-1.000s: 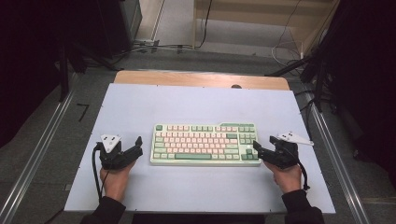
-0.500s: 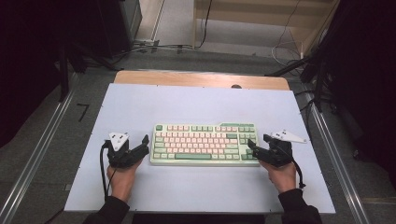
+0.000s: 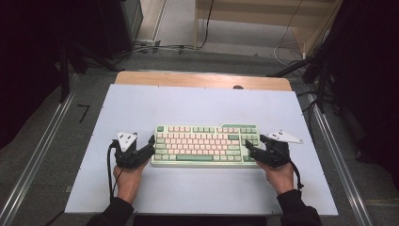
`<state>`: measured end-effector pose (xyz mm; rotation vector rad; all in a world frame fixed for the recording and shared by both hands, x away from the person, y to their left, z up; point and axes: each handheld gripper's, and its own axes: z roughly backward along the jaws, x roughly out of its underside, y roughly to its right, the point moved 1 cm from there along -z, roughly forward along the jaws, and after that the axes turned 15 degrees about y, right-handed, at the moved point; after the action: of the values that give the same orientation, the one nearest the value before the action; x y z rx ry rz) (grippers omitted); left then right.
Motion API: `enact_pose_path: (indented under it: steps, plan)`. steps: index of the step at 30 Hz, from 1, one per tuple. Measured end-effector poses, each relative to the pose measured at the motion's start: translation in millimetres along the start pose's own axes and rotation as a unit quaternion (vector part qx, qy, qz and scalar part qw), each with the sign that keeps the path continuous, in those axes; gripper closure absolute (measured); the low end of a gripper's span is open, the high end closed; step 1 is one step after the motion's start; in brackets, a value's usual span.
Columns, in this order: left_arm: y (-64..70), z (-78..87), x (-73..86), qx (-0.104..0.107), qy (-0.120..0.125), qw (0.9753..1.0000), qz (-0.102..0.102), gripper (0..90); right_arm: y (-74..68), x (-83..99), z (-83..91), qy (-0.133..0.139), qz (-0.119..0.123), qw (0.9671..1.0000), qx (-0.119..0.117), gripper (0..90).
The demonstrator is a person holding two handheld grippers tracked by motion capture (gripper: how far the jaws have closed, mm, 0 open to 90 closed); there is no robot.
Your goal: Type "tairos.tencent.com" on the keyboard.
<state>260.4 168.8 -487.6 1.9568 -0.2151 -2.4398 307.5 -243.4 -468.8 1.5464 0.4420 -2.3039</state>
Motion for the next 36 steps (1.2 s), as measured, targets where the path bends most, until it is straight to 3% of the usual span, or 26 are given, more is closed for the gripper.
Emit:
enact_pose_path:
  steps: [6, 17, 22, 36]
  plan:
    - [6.0, -1.5, -1.2, 0.010, 0.005, 0.9999, -0.003, 42.2, -5.3, -0.9, -3.8, 0.003, 0.007, 1.0000, -0.005, 35.9]
    - [19.5, -6.8, -2.8, 0.029, 0.001, 0.9995, -0.007, 58.6, -12.7, -2.5, -8.4, 0.009, 0.008, 0.9997, -0.020, 49.5]
    - [26.5, -11.0, -1.7, 0.047, -0.006, 0.9988, -0.008, 66.4, -17.1, -2.7, -11.1, 0.010, 0.012, 0.9995, -0.026, 60.2]
    - [41.1, -19.7, -2.2, 0.073, -0.016, 0.9970, -0.017, 84.4, -25.8, -3.1, -17.2, 0.014, 0.026, 0.9991, -0.029, 77.7]
